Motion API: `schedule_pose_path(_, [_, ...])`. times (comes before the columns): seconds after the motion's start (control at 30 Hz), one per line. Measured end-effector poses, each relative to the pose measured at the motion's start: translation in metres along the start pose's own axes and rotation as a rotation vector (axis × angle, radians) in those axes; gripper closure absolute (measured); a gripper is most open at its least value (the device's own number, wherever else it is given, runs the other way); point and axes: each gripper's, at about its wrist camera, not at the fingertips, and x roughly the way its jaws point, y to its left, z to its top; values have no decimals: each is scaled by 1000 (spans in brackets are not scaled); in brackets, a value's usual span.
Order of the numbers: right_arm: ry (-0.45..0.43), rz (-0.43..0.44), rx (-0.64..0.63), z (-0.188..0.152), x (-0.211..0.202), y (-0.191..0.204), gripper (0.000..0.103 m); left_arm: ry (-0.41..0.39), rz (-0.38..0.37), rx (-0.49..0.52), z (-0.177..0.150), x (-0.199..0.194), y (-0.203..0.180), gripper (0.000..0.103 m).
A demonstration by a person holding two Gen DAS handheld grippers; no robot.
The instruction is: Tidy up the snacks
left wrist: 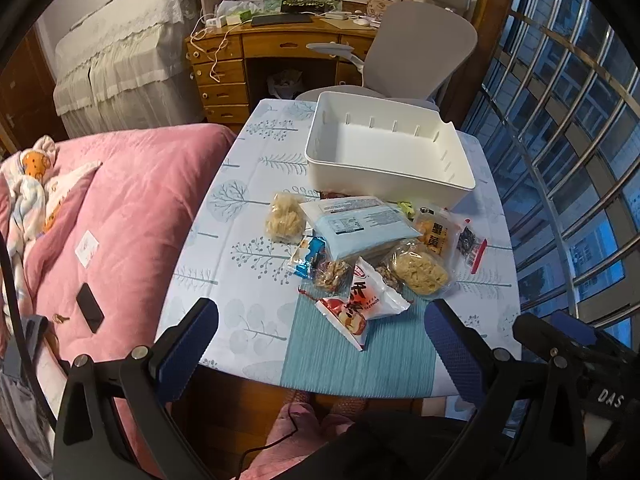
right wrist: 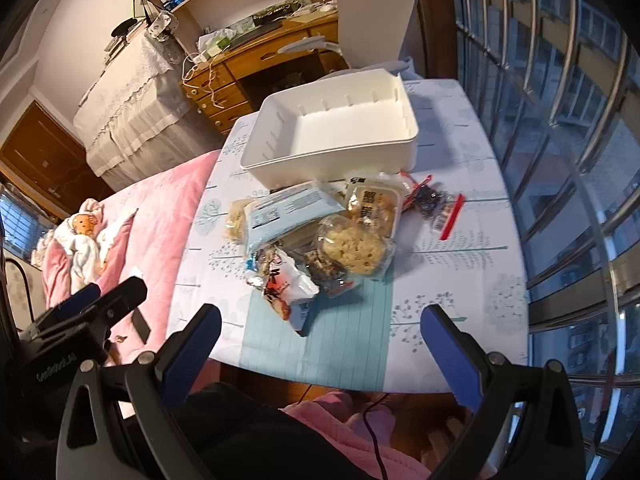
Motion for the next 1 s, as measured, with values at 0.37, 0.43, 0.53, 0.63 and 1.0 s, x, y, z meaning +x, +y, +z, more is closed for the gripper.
schedule_pose_path(0.37, [127, 128, 94, 10, 35, -16, 3, 90, -63, -120, -4, 30, 26, 1])
schedule_pose_path(0.43, [161, 118, 115, 9, 43, -18, 3, 104, -69, -138, -4, 37, 32, 1])
schedule_pose_path(0.53, [216, 83, 159, 9, 57, -23, 5, 133, -83, -158, 0, 54, 45, 1])
schedule_pose_path(0.63, [253, 59, 228, 9, 70, -26, 5, 149, -94, -157, 12, 70, 60, 1])
schedule_pose_path(1.0, [321, 10, 659, -4, 117, -22, 5, 237, -132, -22, 72, 133, 107, 1])
